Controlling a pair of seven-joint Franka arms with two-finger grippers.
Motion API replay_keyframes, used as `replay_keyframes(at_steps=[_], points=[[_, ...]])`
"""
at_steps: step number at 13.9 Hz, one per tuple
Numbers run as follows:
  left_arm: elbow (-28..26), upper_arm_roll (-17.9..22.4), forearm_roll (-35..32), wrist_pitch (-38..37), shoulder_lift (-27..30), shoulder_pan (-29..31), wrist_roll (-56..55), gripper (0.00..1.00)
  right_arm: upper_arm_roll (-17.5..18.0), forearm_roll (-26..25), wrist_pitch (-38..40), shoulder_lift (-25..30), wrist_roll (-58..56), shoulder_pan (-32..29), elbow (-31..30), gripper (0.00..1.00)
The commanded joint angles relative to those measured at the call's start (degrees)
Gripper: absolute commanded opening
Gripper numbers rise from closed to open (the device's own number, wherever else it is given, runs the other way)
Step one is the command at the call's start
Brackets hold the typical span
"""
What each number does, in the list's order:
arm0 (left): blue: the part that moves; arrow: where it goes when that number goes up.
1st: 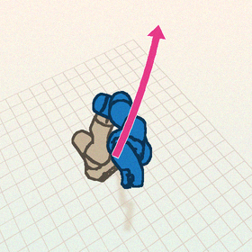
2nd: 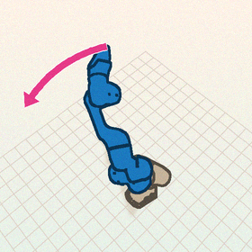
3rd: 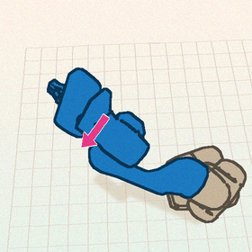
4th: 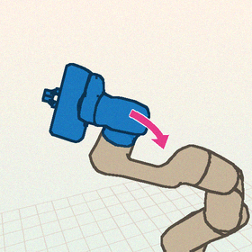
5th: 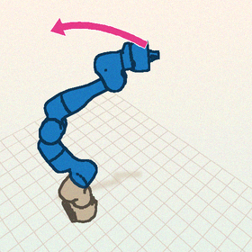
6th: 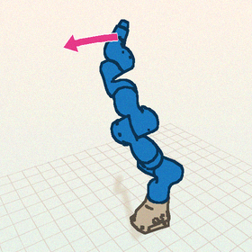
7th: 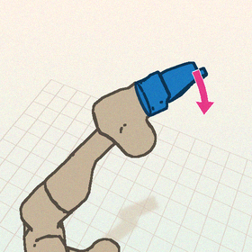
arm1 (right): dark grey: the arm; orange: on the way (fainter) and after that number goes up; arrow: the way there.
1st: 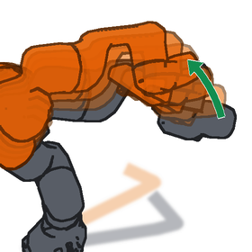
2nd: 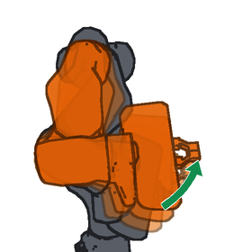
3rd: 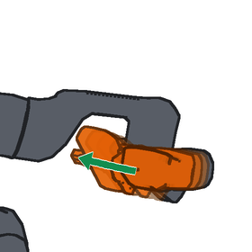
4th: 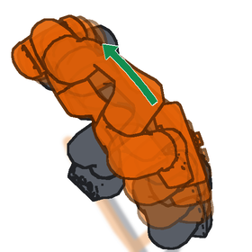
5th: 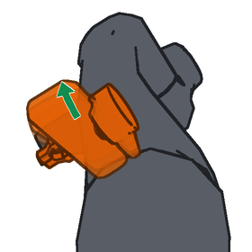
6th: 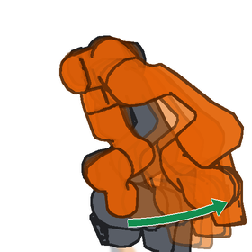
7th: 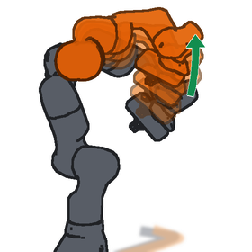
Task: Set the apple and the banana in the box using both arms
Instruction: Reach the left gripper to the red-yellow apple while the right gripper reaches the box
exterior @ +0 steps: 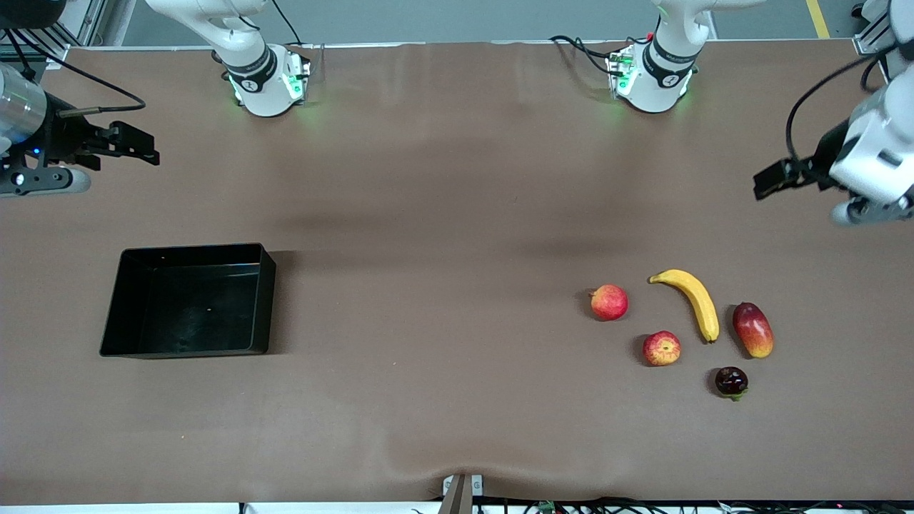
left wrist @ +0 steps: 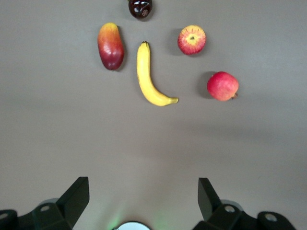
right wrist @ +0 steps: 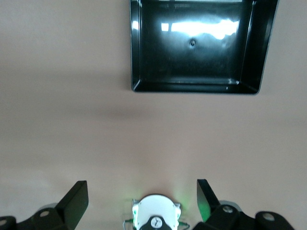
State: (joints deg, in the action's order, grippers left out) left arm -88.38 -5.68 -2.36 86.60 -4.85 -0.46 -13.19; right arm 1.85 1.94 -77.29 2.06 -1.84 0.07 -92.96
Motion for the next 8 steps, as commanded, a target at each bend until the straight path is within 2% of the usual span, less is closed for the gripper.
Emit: replay_keyframes(at_steps=[1,5,8], points=[[2.08,0.32,1.12,5.05,-5.33,-0.33,-0.43,1.0,-0.1,0.0,1.26,0.49,-0.71,0.01,-0.55,1.0],[2.16,0.32,0.95,12.7,-12.53,-0.33,-2.36,1.0,-0.27,0.0,0.91,0.58,-0.71,-0.77,-0.9,1.0],[2.34,0.23,1.04,18.85,-18.16,-0.5,-2.63,1.0,-0.27,-0.09,-1.36,0.14,-0.8,-3.23,-3.53,1.0]])
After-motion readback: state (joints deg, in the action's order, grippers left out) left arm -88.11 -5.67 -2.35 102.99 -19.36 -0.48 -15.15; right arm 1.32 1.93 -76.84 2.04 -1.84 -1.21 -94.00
